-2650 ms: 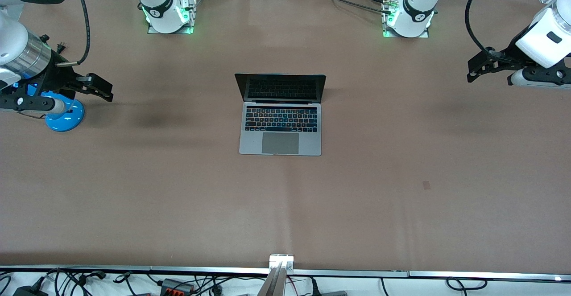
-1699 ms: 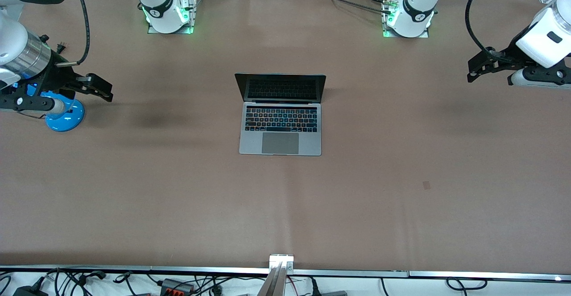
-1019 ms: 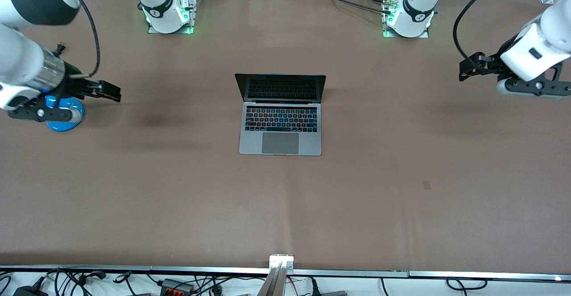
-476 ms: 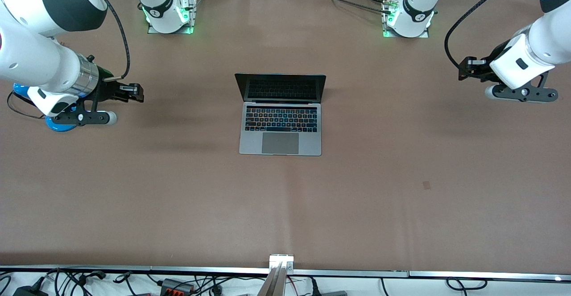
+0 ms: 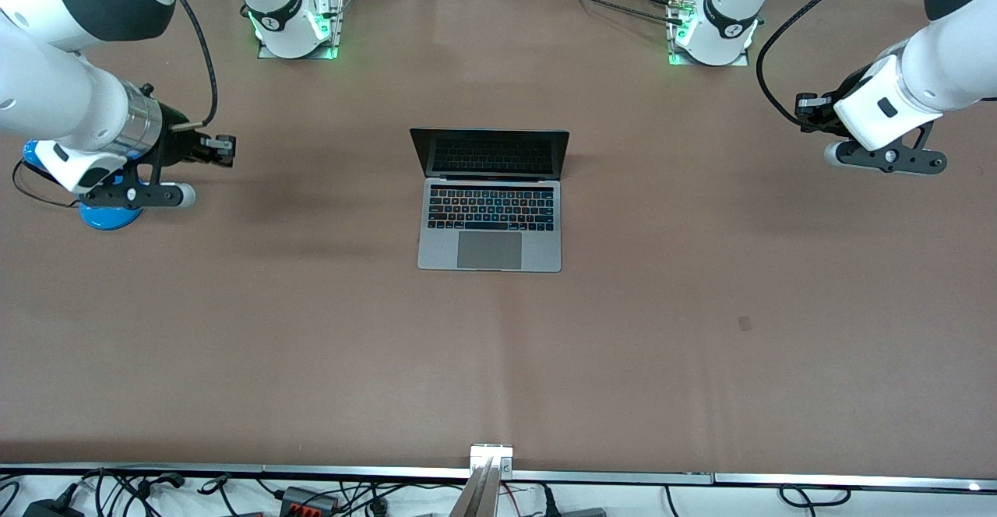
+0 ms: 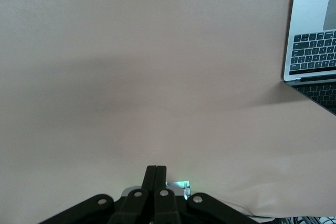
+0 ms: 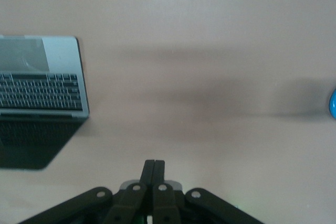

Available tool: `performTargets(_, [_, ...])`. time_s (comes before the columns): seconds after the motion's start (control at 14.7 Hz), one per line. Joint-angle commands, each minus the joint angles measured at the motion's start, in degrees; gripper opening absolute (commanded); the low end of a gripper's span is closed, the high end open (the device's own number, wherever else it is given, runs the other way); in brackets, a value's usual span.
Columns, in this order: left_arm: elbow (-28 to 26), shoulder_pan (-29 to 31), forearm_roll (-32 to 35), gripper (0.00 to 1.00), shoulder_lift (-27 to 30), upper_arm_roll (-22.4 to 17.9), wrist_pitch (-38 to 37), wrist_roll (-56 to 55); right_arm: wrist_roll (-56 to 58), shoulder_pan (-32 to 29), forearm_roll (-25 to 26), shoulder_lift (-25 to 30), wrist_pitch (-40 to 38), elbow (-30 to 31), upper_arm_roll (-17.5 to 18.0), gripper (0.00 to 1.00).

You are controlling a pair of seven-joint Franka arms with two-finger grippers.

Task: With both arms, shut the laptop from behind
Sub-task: 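Raise both grippers and move them toward the laptop's screen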

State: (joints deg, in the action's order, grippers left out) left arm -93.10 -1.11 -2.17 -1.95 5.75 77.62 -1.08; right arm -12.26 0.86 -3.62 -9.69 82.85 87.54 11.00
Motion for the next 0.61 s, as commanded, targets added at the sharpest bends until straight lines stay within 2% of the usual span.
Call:
performTargets(0.0, [1.43,0.05,-0.91,0.01,-0.69,2.76,-3.96,-0.24,0.84,0.54,-2.52,0.63,-2.77,0.34,0.86,0.0])
performTargets(0.2, [0.55,0.14,-0.91,0.01,-0.25,7.07,-5.73,-6.2,-1.7,0.63,-5.77,1.94,-2.87,3.32,3.93,0.0])
performTargets(0.34, [-1.64,0.32,-2.83,0.01,-0.16,10.23,-5.64,-6.65,-5.82,1.6,-6.4,3.61,0.28,7.27,6.83,0.0])
performTargets(0.48, [-5.06,0.32,-7.04,0.01,1.49,11.56,-4.94,-6.83,-9.51,3.87,-7.09,6.5,7.72,14.8,8.59,0.0])
performTargets(0.54, [-7.08,0.32,-8.63,0.01,2.9,11.56,-4.76,-6.83,-11.54,4.67,-10.32,7.74,10.9,18.94,8.69,0.0])
